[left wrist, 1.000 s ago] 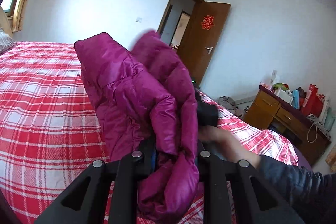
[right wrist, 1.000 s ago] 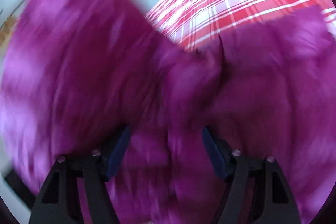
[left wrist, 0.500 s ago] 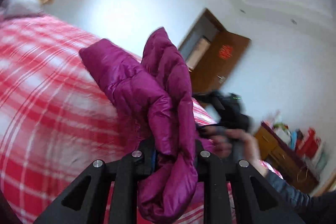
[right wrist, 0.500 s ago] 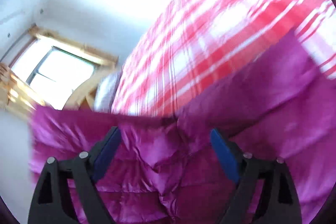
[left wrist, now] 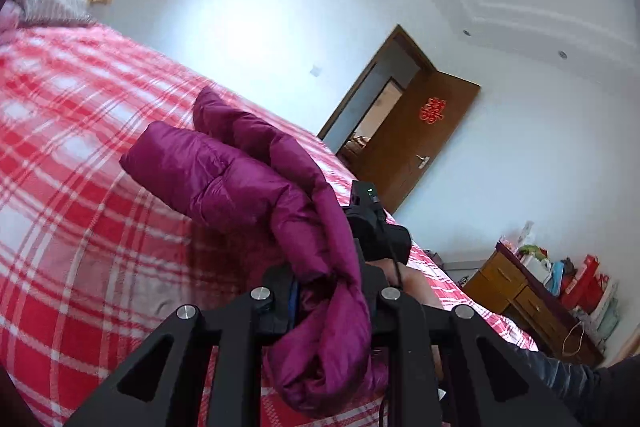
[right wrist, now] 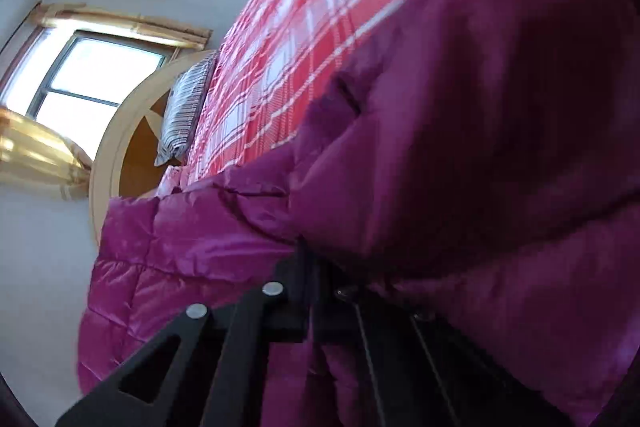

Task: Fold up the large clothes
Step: 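Lower the folded jacket onto the bed with the left tool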

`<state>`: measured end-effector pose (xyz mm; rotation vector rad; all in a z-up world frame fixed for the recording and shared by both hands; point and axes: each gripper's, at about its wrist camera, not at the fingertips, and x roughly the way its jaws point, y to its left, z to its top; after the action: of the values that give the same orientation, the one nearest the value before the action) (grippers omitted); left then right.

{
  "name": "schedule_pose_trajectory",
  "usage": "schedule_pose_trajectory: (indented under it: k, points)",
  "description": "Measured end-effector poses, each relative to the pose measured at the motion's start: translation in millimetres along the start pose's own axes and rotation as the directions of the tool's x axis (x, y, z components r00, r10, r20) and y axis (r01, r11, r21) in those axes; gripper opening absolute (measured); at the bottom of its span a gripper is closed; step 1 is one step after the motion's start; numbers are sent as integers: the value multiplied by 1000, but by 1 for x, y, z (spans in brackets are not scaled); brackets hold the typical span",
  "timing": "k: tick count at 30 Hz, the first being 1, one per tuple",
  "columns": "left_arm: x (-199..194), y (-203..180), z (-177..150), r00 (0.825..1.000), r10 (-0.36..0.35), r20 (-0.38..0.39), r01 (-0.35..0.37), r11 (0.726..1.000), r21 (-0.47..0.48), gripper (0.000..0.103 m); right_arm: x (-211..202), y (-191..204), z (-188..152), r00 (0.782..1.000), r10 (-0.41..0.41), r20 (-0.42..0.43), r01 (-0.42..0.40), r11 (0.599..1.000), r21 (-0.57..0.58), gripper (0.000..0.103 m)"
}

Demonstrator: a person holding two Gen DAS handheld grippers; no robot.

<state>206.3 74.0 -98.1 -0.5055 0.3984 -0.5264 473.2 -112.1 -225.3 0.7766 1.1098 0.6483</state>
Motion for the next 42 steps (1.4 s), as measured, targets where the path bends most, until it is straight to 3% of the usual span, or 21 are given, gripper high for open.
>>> schedule_pose_trajectory:
  k: [2,4,5,9,13,16,18,21,24,27,29,31,32,34,35,37,39,40,42]
  points:
    - [4,-13,6,1000,-13,1,13,999,39,21,-18,9,-5,999,32,8,-32,999,-21,29]
    - [12,-30,12,1000,-29,-6,29,996,87,21,-53,15,-6,994,97,53,-95,995,-33,77]
    - [18,-41,15,999,-32,-15,33,992,119,21,-70,17,-7,991,108,82,-105,993,-46,82]
    - [60,-96,17,994,-76,-78,93,965,243,21,-150,21,-14,973,61,225,-27,988,-152,83]
    - [127,-138,-9,974,-118,-192,175,933,315,21,-233,14,-25,919,36,393,46,980,-196,83]
    - [174,-152,-40,954,-104,-282,201,918,342,21,-274,18,-27,882,21,470,100,968,-231,83]
    - [202,-157,-62,945,-53,-323,183,904,386,21,-285,22,-21,877,10,480,134,955,-264,83]
    - [232,-160,-86,936,13,-353,155,883,443,21,-272,17,-14,891,-1,453,151,944,-294,83]
    - [236,-161,-92,928,18,-371,165,875,455,21,-266,-5,-10,932,-7,364,128,942,-309,83]
    - [224,-165,-87,934,39,-354,159,844,513,24,-248,-24,-5,965,33,260,49,951,-304,83]
    - [210,-166,-81,940,53,-336,143,835,531,28,-233,-33,-1,975,-12,222,73,960,-270,77]
    - [189,-164,-73,949,56,-311,126,835,536,40,-224,-45,4,964,-135,228,184,960,-211,66]
    - [176,-162,-66,956,55,-287,111,840,531,46,-223,-49,4,963,-147,226,192,963,-192,65]
    - [154,-154,-54,977,23,-212,91,852,515,87,-221,-55,3,955,-198,220,238,955,-174,63]
    - [140,-147,-47,989,15,-146,62,857,512,94,-220,-55,0,947,-229,226,272,945,-181,63]
    - [129,-134,-32,998,25,-64,10,864,503,98,-220,-56,-5,930,-280,236,325,928,-179,63]
    - [146,-117,-18,993,96,-64,-53,873,484,98,-223,-59,-9,919,-312,242,357,918,-172,63]
    - [163,-104,-17,981,176,-81,-117,872,476,98,-226,-60,-11,906,-341,251,387,907,-166,64]
    - [189,-83,-23,961,240,-135,-152,871,468,98,-237,-58,-14,875,-397,279,444,886,-131,65]
